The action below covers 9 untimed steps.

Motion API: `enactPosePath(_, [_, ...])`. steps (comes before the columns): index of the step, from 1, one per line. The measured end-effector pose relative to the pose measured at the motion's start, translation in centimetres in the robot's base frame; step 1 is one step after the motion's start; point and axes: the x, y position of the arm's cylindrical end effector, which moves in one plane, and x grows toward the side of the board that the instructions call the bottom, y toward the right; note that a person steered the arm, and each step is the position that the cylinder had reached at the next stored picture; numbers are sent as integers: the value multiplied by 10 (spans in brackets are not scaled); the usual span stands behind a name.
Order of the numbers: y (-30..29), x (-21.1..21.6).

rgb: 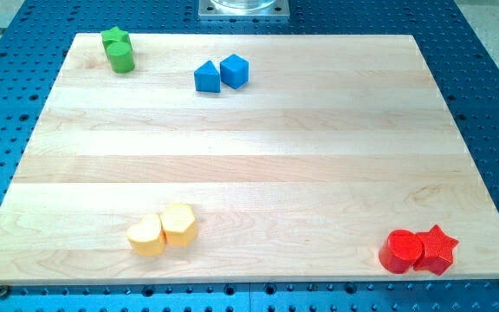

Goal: Separate the red blocks from each other

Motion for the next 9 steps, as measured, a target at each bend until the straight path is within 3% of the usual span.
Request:
enactPosePath(1, [-30, 54])
enactPosePath(2, [-60, 78])
enactPosePath(5, [-261, 77])
enactPosePath(7, [-307, 5])
enactPosePath(9, [-331, 26])
